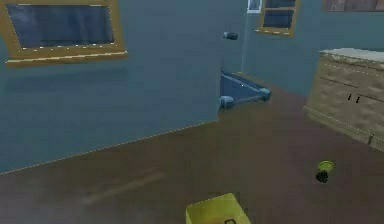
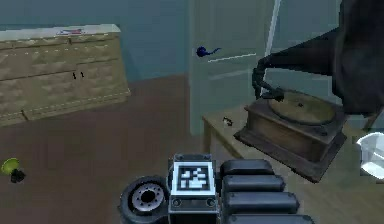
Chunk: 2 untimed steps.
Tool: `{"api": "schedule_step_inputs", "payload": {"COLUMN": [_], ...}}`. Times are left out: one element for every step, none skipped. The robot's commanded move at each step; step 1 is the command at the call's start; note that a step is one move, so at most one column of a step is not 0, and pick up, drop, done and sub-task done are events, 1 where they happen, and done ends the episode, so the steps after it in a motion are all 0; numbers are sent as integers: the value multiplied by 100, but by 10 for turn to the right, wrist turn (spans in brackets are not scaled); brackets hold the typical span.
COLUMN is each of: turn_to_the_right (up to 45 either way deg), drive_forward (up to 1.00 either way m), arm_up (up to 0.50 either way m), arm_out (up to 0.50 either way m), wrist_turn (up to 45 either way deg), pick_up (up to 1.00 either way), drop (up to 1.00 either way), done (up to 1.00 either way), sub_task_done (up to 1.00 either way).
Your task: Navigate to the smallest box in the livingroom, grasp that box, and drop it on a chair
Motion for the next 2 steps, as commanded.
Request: {"api": "schedule_step_inputs", "payload": {"turn_to_the_right": [450,450], "drive_forward": [0,0], "arm_up": [0,0], "arm_out": [0,0], "wrist_turn": [0,0], "pick_up": [0,0], "drop": [0,0], "done": [0,0], "sub_task_done": [0,0]}}
